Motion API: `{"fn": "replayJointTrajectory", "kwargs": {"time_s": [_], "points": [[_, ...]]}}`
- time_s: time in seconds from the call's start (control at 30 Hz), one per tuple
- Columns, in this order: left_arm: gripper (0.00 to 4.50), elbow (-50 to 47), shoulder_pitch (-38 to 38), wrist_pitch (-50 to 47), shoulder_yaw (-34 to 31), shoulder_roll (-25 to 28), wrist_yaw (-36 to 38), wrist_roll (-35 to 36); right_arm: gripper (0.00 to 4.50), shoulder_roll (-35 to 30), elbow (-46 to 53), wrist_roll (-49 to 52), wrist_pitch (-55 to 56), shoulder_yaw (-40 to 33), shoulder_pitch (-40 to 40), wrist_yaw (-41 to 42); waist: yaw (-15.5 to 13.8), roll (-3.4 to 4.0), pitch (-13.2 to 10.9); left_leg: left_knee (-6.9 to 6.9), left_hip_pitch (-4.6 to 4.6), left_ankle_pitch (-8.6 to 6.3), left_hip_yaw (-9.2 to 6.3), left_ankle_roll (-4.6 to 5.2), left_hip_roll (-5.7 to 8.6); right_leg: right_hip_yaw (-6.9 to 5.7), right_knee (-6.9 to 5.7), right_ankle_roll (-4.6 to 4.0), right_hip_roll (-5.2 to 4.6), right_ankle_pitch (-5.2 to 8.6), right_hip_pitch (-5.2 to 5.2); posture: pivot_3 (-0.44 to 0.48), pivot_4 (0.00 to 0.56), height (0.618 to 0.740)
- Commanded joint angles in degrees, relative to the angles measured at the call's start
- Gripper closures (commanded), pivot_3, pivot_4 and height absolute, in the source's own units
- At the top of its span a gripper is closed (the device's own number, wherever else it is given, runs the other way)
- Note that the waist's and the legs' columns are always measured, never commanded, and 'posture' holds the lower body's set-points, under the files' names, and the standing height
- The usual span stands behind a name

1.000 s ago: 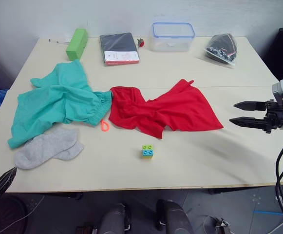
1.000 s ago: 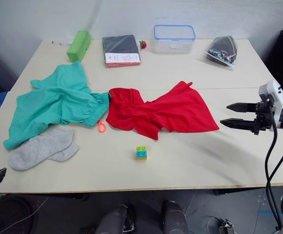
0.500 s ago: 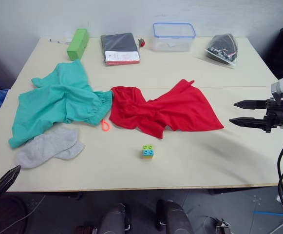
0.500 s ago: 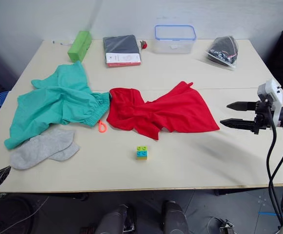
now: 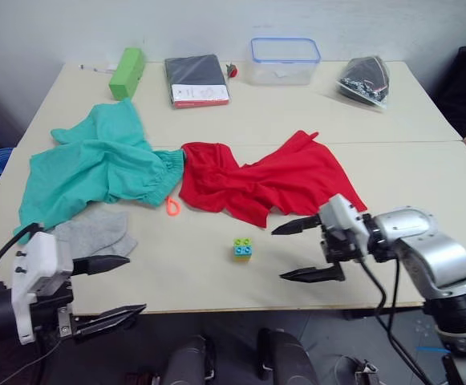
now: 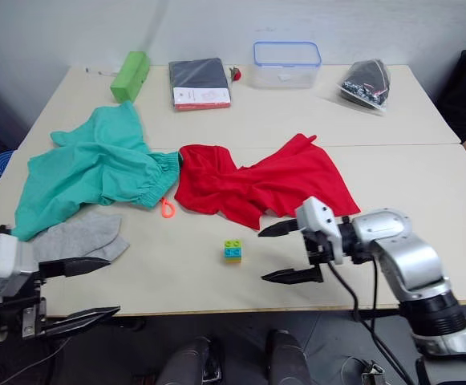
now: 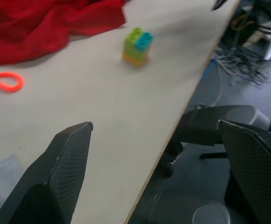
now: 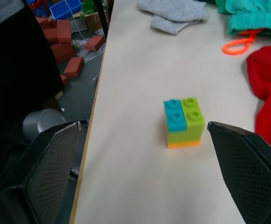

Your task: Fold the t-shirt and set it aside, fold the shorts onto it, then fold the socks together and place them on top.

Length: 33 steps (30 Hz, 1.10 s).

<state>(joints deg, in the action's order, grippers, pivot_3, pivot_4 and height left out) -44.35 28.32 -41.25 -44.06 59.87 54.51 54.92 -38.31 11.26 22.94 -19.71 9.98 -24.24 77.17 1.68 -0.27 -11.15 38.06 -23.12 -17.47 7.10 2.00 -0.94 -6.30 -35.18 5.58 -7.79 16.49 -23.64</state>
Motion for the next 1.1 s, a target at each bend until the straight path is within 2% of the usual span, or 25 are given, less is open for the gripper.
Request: {"fn": "replayJointTrajectory", "kwargs": {"time_s": [0.03, 0.27, 0.6, 0.7, 0.93, 1.0, 1.1], "points": [[0.00, -0.19, -2.80, 0.36, 3.86, 1.64, 2.34, -0.21, 0.02, 4.83, -2.67, -4.17, 3.66, 3.57, -2.83, -4.38, 0.17, 0.00, 0.00, -0.01, 0.00, 0.00, 0.02, -0.02, -0.02, 0.03, -0.03, -0.01, 0.06, 0.00, -0.01, 0.000, 0.150, 0.740], [0.00, 0.33, -7.16, 0.81, 6.95, 1.34, 3.37, -1.91, 0.02, 10.45, -10.95, -9.73, 7.36, 7.91, -6.83, -7.38, -0.05, 0.00, 0.00, 0.03, 0.01, 0.18, 0.04, 0.20, -0.06, 0.06, -0.28, -0.11, 0.20, 0.06, -0.09, 0.000, 0.150, 0.740], [0.00, -0.68, -8.32, 0.94, 7.15, -2.12, 1.15, -3.75, 0.02, 11.69, -14.85, -11.88, 9.83, 8.78, -6.90, -7.12, 0.07, 0.00, 0.00, 0.06, 0.02, 0.21, 0.03, 0.22, -0.09, 0.07, -0.33, -0.11, 0.21, 0.06, -0.08, 0.000, 0.150, 0.740], [0.00, -1.06, -9.37, 0.50, 7.54, -2.50, 0.54, -2.61, 0.57, 12.07, -17.31, -13.65, 12.67, 9.51, -6.83, -7.21, 0.06, -0.01, 0.00, 0.07, 0.03, 0.22, 0.04, 0.22, -0.08, 0.07, -0.34, -0.11, 0.21, 0.06, -0.07, 0.000, 0.150, 0.740], [0.00, -1.19, -10.66, 0.44, 8.09, -2.30, 1.23, -1.76, 2.98, 12.51, -17.50, -12.73, 13.64, 8.68, -6.13, -7.24, 0.05, -0.01, 0.01, 0.07, 0.03, 0.22, 0.03, 0.23, -0.08, 0.07, -0.37, -0.11, 0.20, 0.06, -0.07, 0.000, 0.150, 0.740], [0.00, -1.06, -12.17, 0.43, 9.05, -2.15, 1.11, -0.74, 3.01, 11.37, -14.85, -10.82, 12.33, 7.10, -4.82, -6.93, 0.05, -0.01, 0.01, 0.07, 0.03, 0.23, 0.03, 0.22, -0.08, 0.07, -0.37, -0.11, 0.21, 0.06, -0.07, 0.000, 0.150, 0.740], [0.00, -0.50, -17.04, -0.19, 12.49, -2.04, 0.05, 2.67, 3.01, 8.01, -7.50, -3.81, 4.72, 1.19, -2.01, -7.20, -0.50, 0.01, -0.01, 0.10, 0.01, 0.24, -0.10, 0.23, -0.06, 0.03, -0.40, -0.11, 0.18, 0.06, -0.02, 0.000, 0.150, 0.740]]}}
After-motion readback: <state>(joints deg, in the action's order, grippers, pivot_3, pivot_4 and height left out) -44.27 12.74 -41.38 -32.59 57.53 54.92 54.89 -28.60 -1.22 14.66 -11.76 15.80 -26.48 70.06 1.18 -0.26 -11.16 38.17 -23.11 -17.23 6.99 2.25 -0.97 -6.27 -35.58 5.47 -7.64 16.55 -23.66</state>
